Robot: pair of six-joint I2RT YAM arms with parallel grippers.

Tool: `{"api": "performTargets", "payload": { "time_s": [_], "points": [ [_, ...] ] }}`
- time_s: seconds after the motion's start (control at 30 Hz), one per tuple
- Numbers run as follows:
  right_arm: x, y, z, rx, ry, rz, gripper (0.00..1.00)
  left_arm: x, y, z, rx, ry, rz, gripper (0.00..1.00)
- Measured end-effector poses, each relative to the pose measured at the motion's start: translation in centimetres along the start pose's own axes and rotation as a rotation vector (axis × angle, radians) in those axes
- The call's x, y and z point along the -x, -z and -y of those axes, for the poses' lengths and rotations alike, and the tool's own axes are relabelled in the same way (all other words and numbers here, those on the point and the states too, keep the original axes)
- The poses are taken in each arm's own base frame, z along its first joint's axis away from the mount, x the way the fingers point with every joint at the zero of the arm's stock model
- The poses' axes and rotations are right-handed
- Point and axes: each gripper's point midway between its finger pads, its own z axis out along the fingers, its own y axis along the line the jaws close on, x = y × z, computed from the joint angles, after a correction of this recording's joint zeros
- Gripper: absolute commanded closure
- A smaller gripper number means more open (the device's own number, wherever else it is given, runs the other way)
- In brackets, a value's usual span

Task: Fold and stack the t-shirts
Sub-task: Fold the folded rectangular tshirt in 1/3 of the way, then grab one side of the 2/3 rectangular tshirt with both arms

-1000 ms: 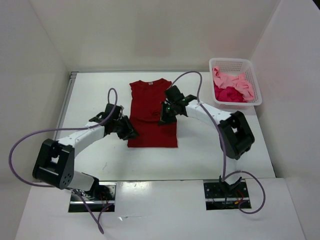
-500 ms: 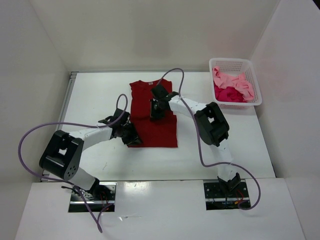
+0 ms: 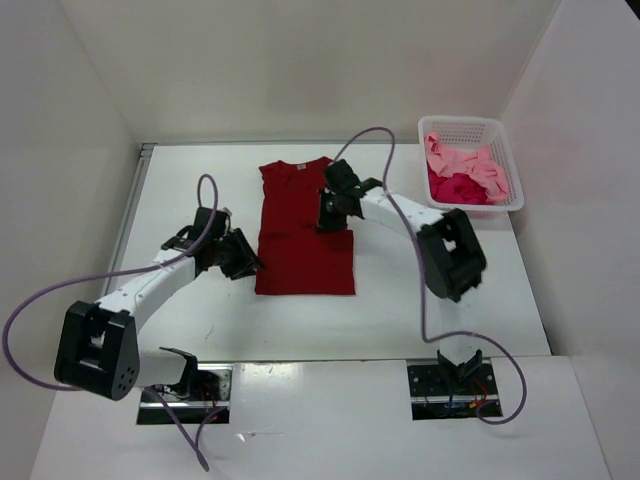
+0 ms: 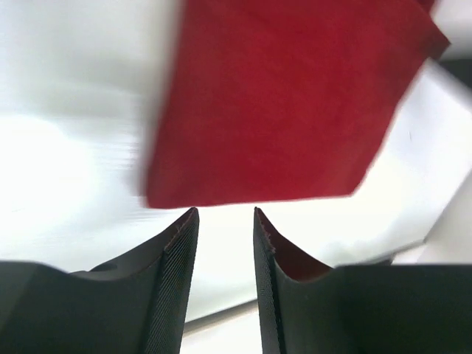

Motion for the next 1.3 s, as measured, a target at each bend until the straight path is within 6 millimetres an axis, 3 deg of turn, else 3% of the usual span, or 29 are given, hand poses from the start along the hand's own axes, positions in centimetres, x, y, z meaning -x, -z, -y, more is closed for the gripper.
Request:
{"api": "performTargets", "payload": {
  "time_s": [0.1, 0.13, 0.2, 0.3, 0.47, 0.6, 1.0, 1.27, 1.3],
  "points": [
    [-3.3, 5.4, 1.0, 0.02, -0.041, -0.01, 0.69, 0.9, 0.6, -2.5, 0.036, 0.043, 0.034, 0.57],
    [-4.0, 6.8, 1.4, 0.036, -0.055, -0.001, 0.6, 0.6, 0.5, -3.4, 0.051, 0.048, 0.029, 0.57],
    [-6.5, 9.4, 2.5, 0.054, -0.091, 0.002, 0.54, -0.8, 0.1, -5.0, 0.089, 0.067, -0.013, 0.57],
    [-10.5, 10.6, 5.4, 0.044, -0.163, -0.032, 0.46, -2.2, -0.5, -6.1, 0.113, 0.084, -0.069, 0.55],
    [-17.0, 9.5, 9.9, -0.039, -0.291, -0.173, 0.44, -2.8, -2.0, -6.7, 0.124, 0.102, -0.121, 0.54],
    [-17.1, 9.1, 9.4, -0.014, -0.317, -0.177, 0.44, -3.2, -2.7, -7.2, 0.137, 0.113, -0.15, 0.57],
    [-16.8, 7.2, 9.2, 0.011, -0.342, -0.174, 0.71, -2.7, -3.4, -6.8, 0.109, 0.105, -0.138, 0.66],
    [-17.1, 6.7, 9.5, -0.001, -0.351, -0.188, 0.88, -2.5, -3.8, -6.5, 0.097, 0.103, -0.145, 0.81],
    [-17.1, 6.6, 9.5, -0.001, -0.35, -0.188, 0.91, -2.4, -3.8, -6.5, 0.097, 0.103, -0.144, 0.87]
  ]
}}
